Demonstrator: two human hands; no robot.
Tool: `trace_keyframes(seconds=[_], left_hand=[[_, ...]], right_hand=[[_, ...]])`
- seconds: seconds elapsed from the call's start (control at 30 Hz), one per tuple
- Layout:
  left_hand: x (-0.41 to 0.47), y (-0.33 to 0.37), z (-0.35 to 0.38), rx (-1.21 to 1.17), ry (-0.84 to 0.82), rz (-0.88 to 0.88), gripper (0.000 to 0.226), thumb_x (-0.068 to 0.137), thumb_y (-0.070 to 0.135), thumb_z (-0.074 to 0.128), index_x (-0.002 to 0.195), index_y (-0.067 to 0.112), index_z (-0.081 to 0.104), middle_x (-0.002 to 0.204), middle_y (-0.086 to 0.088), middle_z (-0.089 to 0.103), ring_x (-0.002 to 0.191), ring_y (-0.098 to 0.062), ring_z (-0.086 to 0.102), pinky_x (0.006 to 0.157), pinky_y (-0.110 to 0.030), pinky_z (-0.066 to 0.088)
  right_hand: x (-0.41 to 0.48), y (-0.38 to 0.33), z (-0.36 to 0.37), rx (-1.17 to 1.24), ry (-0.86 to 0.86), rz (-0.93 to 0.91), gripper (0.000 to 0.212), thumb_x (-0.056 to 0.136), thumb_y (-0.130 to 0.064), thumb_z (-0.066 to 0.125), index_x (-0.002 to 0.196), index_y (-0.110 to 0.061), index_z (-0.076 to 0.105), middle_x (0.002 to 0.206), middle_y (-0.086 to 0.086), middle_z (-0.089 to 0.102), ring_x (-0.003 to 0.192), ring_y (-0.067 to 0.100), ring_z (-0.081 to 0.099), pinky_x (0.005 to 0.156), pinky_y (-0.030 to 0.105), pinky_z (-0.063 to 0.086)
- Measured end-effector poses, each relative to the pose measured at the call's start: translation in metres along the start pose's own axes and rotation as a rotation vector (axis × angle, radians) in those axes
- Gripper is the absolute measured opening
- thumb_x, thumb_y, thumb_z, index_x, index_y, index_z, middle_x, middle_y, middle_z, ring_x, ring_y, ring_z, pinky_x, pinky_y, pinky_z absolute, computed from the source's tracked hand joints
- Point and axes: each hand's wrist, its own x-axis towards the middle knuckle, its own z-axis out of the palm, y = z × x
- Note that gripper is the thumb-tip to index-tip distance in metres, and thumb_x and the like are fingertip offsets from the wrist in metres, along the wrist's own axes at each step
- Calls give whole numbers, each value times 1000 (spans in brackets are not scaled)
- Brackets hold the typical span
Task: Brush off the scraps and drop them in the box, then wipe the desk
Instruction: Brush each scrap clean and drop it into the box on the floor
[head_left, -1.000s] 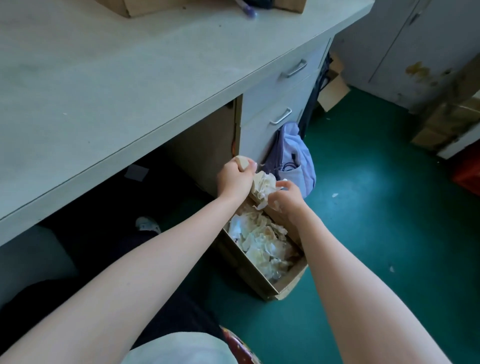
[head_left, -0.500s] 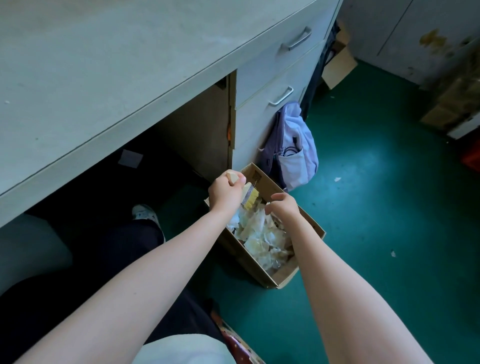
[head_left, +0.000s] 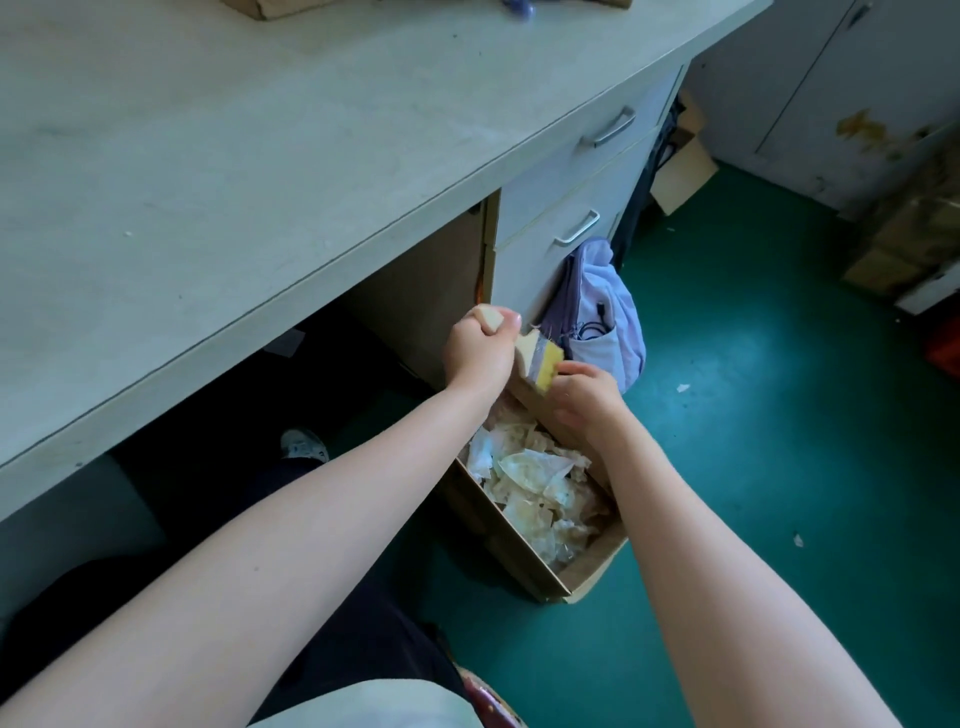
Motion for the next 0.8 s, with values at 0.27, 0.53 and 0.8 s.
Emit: trace_keyframes(seconds=[0.27, 0.53, 0.8], left_hand=[[-20, 91, 0, -376, -50, 119, 8, 89, 12, 59, 82, 10, 58, 84, -6, 61, 88, -23, 62, 90, -37, 52], [-40, 146, -38, -652, -18, 121, 9, 88, 13, 59, 79, 14, 61, 81, -8, 62, 77, -24, 63, 73, -32, 55], [-44, 169, -122, -606, 77, 198, 17, 84, 16, 64, 70, 16, 55, 71, 1, 61, 65, -11, 58, 69, -20, 52]], right_hand=[[-57, -77, -21, 641, -55, -62, 14, 86, -10, 57, 99, -6, 52, 94, 9, 56, 83, 20, 58, 71, 32, 48], [-144, -141, 50, 546, -292, -300, 19, 89, -37, 55, 84, -22, 65, 83, 1, 64, 69, 11, 63, 60, 23, 52], [-181, -169, 91, 324, -37, -401, 27, 84, -36, 64, 103, -17, 68, 85, -10, 57, 68, 2, 43, 73, 22, 39]])
